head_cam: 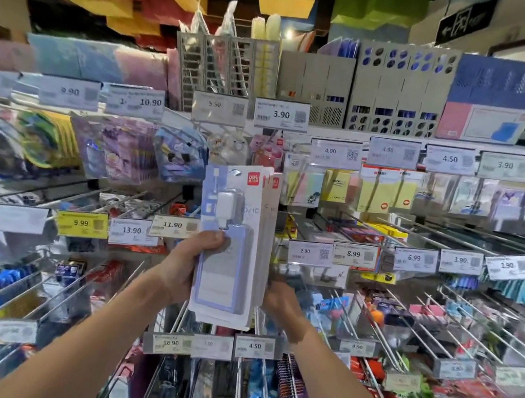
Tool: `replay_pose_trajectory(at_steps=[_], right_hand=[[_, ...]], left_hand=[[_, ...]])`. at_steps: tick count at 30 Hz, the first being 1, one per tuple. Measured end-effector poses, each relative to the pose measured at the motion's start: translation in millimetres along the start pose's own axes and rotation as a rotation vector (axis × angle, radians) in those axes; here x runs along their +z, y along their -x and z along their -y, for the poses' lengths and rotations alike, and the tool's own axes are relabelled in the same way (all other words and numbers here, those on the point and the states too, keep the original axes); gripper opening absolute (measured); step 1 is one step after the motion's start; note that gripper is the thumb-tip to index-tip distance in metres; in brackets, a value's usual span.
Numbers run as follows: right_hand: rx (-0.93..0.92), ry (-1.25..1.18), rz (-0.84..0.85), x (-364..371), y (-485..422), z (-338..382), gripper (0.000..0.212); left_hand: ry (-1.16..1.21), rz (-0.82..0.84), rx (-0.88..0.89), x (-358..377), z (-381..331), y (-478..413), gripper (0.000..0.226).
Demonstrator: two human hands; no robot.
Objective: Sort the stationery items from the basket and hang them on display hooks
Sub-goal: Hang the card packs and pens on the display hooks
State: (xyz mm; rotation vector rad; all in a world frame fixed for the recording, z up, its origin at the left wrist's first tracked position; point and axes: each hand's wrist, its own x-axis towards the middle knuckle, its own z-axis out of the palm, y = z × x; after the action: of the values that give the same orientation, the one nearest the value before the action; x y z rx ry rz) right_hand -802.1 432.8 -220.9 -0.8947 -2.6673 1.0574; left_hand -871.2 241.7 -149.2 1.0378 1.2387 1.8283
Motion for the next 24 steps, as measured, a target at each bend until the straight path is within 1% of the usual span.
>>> replay_pose_trajectory(at_steps=[1, 3, 6, 7, 8, 10, 12, 13, 14, 16, 17, 18, 20, 22, 23, 24], right_hand=[[-0.014, -0.013, 0.023, -3.9, 4.9, 1.3, 0.036], [-0.063, -0.131, 0.101, -16.1, 15.3, 4.3, 0.033], [-0.116, -0.328, 0.315, -42.3, 40.5, 5.5, 0.021], [-0.147, -0.367, 0.351, -52.3, 49.9, 5.9, 0.019], [-0.181, -0.385, 0.350, -62.2, 59.1, 5.3, 0.019], [-0.242, -0.422, 0.276, -77.2, 77.6, 6.8, 0.018], [-0.328, -0.591, 0.207, -82.4, 95.7, 14.6, 0.019], [-0.370, -0.667, 0.174, -81.4, 105.5, 20.6, 0.023], [-0.416, -0.683, 0.121, -79.0, 113.4, 26.4, 0.031], [-0.515, -0.571, -0.014, -69.4, 124.4, 37.1, 0.049], [-0.549, -0.498, -0.080, -63.3, 127.4, 41.9, 0.055], [-0.565, -0.414, -0.147, -57.3, 128.6, 45.3, 0.060], [-0.549, -0.291, -0.275, -47.9, 129.3, 50.3, 0.060], [-0.542, -0.331, -0.311, -43.6, 128.9, 51.5, 0.053], [-0.552, -0.384, -0.295, -43.6, 128.2, 50.6, 0.048], [-0.576, -0.432, -0.269, -44.4, 127.7, 49.3, 0.043]], left_hand=[[-0.003, -0.023, -0.015, -0.5, -0.7, 0.7, 0.066], [0.011, -0.049, -0.030, -1.6, 0.3, 0.8, 0.072], [-0.024, -0.063, -0.035, 3.6, -2.2, 1.5, 0.087], [-0.043, -0.070, -0.035, 6.4, -3.3, 3.1, 0.091], [-0.057, -0.076, -0.033, 6.1, -2.7, 2.7, 0.093], [-0.055, -0.075, -0.026, 5.8, -2.0, 2.4, 0.088], [-0.048, -0.078, -0.024, 7.1, -2.1, 3.5, 0.073], [-0.037, -0.079, -0.015, 8.9, -2.5, 3.8, 0.068], [-0.037, -0.073, -0.003, 9.3, -1.8, 3.5, 0.062], [-0.041, -0.057, 0.027, 13.6, -2.1, 4.3, 0.049], [-0.041, -0.060, 0.032, 14.9, -2.2, 4.9, 0.047], [-0.047, -0.074, 0.034, 15.5, -2.3, 5.3, 0.051], [-0.079, -0.105, 0.040, 16.9, -3.6, 5.7, 0.067], [-0.100, -0.107, 0.047, 17.3, -3.3, 5.8, 0.085], [-0.106, -0.109, 0.045, 17.7, -3.7, 6.5, 0.091], [-0.111, -0.116, 0.035, 17.4, -4.6, 7.4, 0.093]])
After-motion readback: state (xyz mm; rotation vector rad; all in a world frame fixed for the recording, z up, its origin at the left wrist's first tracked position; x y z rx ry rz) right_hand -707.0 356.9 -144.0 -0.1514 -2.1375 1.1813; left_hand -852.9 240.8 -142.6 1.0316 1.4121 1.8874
